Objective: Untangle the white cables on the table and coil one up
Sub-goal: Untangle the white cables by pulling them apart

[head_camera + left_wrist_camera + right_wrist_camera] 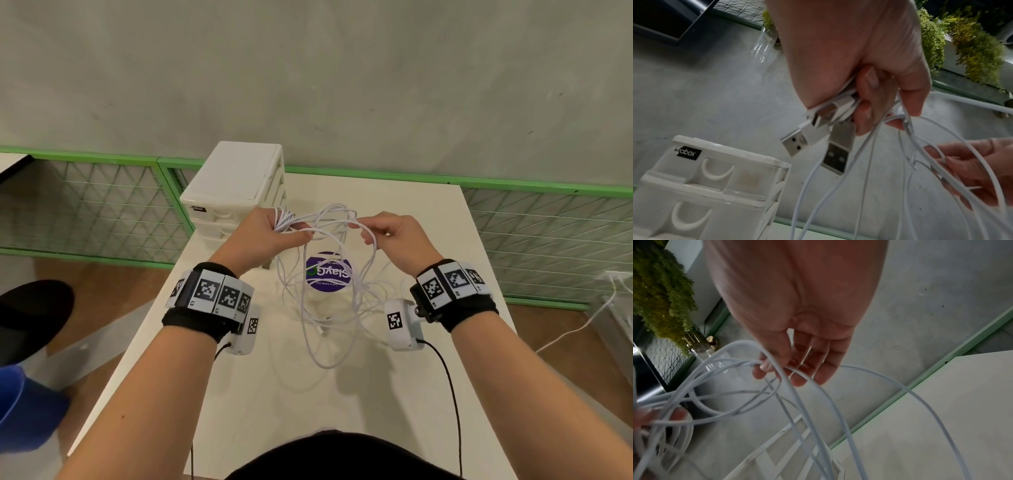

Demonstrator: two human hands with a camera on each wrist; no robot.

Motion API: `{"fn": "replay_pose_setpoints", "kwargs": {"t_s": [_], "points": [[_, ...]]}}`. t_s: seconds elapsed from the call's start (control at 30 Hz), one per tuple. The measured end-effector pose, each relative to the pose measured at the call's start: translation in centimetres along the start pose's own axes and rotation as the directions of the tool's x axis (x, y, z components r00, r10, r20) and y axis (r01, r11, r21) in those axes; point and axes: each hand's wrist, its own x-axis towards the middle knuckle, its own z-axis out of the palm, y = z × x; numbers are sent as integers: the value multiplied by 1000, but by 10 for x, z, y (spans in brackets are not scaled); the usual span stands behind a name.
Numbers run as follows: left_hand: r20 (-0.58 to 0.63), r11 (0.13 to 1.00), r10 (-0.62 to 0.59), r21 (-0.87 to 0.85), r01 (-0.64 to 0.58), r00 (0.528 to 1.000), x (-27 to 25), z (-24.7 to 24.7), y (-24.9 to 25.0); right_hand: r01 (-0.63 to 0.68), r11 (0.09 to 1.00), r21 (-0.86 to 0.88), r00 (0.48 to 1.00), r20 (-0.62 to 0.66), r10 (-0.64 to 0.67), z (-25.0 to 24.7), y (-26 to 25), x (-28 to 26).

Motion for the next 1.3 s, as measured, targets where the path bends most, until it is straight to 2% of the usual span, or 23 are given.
{"fn": "replay_pose_setpoints", "kwargs": {"t_s": [0.17,0.43,0.53,0.7,0.83,0.9,1.0,1.07,1.13,1.3], "points": [[94,990,-43,136,30,995,1,0,3,2,1000,2,998,-67,-1,-5,-8,-2],[230,976,-88,216,37,969,2,12,7,-54,997,59,998,-17,55,8,-18,-4],[265,951,-121,307,35,957,1,14,10,-25,997,68,1000,21,24,8,-21,-4],[300,933,-145,360,28,943,1,17,11,11,994,-112,1000,12,-9,13,-26,0],[264,936,-138,349,39,955,2,17,8,99,968,-229,989,-82,-121,13,-24,0],[233,941,-140,334,56,962,3,15,4,107,955,-276,987,-87,-136,10,-23,0],[191,952,-138,296,77,972,5,15,-2,99,964,-246,994,64,-85,4,-26,-2],[137,954,-150,282,106,979,7,15,-6,74,983,-166,988,147,-50,0,-32,-5],[90,941,-169,310,134,981,10,16,-8,50,993,-103,986,164,-33,1,-36,-6],[-58,905,-162,388,172,985,19,20,-12,14,997,-74,989,150,-3,1,-39,-4]]}}
